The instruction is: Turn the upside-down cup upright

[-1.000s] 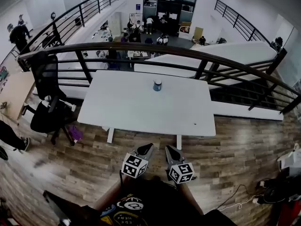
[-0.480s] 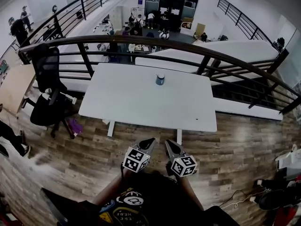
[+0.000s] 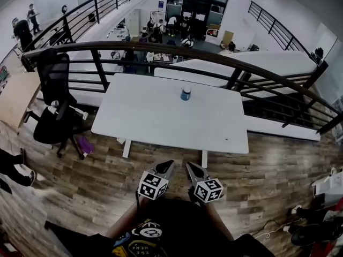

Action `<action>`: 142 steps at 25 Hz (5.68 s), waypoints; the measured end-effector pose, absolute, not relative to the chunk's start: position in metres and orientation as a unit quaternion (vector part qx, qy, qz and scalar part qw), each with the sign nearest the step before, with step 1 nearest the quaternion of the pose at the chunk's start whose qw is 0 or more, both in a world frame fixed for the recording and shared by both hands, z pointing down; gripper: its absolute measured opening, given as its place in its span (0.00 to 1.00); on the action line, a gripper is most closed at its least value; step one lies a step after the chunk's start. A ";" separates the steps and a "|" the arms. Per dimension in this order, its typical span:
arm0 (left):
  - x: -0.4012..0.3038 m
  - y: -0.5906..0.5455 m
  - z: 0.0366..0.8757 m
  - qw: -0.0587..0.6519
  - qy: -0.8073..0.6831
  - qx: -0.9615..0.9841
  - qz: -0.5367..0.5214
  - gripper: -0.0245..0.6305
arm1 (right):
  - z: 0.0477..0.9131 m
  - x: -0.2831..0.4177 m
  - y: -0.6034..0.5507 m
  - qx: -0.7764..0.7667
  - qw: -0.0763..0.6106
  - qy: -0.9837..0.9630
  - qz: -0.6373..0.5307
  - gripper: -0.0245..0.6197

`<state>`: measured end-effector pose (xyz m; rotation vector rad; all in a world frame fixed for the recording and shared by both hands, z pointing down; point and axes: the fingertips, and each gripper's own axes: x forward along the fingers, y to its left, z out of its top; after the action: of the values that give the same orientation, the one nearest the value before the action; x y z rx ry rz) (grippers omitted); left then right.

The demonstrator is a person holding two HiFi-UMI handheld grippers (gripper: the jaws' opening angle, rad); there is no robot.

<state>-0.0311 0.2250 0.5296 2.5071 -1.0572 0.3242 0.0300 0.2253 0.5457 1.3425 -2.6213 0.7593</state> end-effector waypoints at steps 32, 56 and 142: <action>0.082 -0.026 0.598 0.257 -0.373 0.873 0.181 0.04 | 0.618 0.140 -0.069 0.406 0.012 -0.840 0.360 0.04; -0.082 -0.202 0.681 0.354 -0.415 0.810 0.216 0.04 | 0.834 0.070 -0.452 0.482 0.335 -0.796 0.146 0.76; -0.042 -0.203 0.652 0.436 -0.327 0.835 0.076 0.04 | 0.783 0.060 -0.380 0.115 0.609 -0.785 -0.017 0.10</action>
<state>-0.0421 -0.2027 0.6516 2.0768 -0.8142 0.1898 0.0598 -0.3796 0.7825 0.2657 -1.8123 -0.0397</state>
